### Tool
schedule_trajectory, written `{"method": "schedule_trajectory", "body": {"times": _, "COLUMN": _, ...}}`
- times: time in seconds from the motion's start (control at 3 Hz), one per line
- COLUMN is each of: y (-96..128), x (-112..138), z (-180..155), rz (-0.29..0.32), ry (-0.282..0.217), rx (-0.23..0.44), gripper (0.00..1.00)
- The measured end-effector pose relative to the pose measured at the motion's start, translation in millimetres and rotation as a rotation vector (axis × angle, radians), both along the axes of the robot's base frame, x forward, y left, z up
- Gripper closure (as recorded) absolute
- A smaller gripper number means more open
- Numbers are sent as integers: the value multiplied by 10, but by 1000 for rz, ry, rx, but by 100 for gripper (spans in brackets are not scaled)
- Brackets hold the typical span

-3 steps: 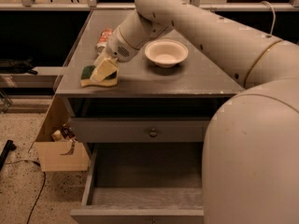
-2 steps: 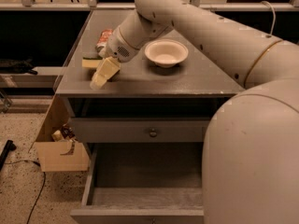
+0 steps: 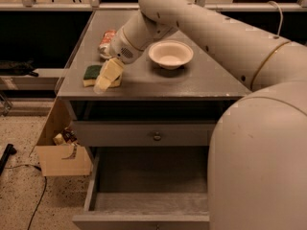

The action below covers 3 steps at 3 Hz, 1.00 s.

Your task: Place sponge into middle drawer

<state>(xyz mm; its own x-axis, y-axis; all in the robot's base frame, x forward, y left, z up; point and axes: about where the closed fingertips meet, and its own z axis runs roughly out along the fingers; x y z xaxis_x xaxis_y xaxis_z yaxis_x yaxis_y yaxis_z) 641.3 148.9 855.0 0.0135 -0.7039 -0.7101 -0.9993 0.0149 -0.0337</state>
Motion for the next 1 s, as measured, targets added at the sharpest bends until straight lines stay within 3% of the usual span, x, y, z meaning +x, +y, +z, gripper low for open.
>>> {"method": "schedule_trajectory", "body": {"times": 1.0, "y": 14, "x": 139, "z": -162, "rz": -16, "ry": 30, "rx": -19, "gripper": 3}}
